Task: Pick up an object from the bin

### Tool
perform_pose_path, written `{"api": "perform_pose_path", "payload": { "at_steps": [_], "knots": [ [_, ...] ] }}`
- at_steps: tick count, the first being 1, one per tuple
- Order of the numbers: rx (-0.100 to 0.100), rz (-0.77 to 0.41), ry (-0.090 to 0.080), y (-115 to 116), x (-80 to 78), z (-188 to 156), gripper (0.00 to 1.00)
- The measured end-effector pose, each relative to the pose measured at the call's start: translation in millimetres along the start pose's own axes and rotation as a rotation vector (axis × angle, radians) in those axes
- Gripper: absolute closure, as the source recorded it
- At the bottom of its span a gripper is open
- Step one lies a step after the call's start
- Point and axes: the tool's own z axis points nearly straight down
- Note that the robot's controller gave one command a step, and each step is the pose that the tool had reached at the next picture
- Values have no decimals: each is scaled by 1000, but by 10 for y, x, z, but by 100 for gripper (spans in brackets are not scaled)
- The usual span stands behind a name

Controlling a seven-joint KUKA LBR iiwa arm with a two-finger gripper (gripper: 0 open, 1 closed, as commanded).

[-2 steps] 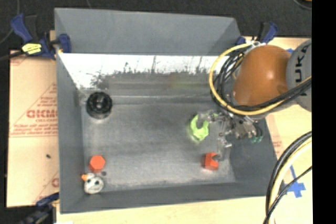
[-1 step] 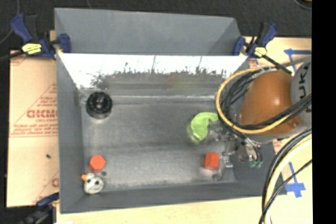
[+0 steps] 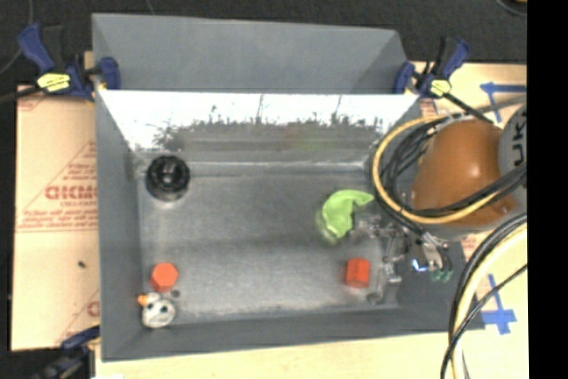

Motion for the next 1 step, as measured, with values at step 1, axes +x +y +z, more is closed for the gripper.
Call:
{"api": "perform_pose_path", "payload": {
  "at_steps": [1],
  "knots": [
    [-1, 371, -1, 41, 71, 273, 100]
  ]
}}
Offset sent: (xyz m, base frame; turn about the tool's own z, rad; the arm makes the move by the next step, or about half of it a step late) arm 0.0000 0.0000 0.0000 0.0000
